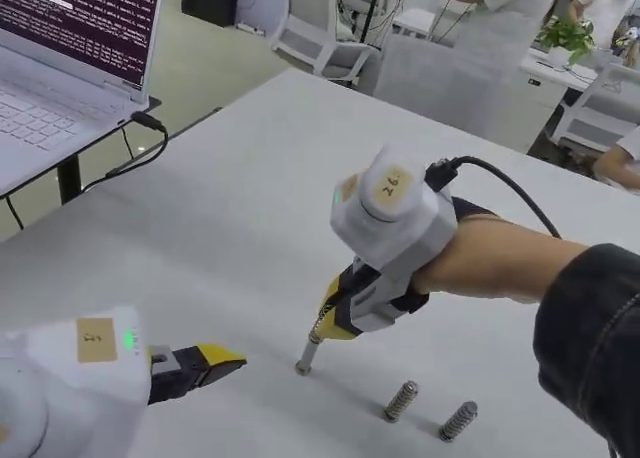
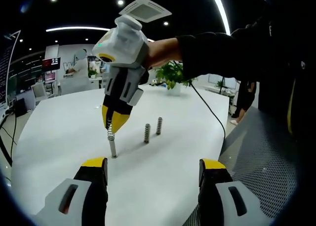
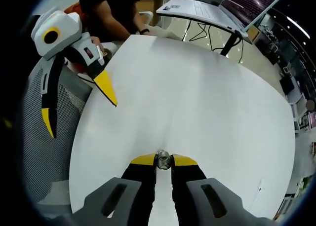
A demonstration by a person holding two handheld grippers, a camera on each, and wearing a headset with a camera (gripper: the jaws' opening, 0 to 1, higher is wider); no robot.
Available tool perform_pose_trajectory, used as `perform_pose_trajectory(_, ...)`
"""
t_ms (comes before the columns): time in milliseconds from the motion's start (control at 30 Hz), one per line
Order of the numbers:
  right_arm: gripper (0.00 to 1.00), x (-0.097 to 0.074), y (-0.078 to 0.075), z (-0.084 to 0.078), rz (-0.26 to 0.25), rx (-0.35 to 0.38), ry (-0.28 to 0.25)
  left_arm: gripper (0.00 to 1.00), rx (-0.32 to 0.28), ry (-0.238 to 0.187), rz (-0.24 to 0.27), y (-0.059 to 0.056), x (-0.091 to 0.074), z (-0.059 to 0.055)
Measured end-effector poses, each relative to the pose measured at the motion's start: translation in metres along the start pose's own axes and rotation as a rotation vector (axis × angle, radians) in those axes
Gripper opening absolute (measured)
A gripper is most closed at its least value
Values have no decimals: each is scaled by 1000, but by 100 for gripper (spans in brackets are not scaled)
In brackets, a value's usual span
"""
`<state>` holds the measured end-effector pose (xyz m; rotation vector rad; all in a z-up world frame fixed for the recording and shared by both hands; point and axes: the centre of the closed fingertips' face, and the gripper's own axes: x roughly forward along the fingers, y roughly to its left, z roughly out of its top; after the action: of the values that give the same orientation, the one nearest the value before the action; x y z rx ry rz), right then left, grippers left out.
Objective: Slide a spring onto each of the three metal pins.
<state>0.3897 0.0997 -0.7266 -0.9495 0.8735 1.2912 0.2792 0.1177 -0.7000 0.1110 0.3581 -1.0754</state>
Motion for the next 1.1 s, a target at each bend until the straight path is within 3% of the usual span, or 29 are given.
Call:
perform_pose_trajectory(567, 8, 34, 9, -11, 19, 20, 7, 71, -9, 0, 10, 3, 0, -1)
perform_pose_trajectory(1100, 9, 42, 27, -14, 43, 3, 26, 71, -13, 4, 17, 4, -1, -3)
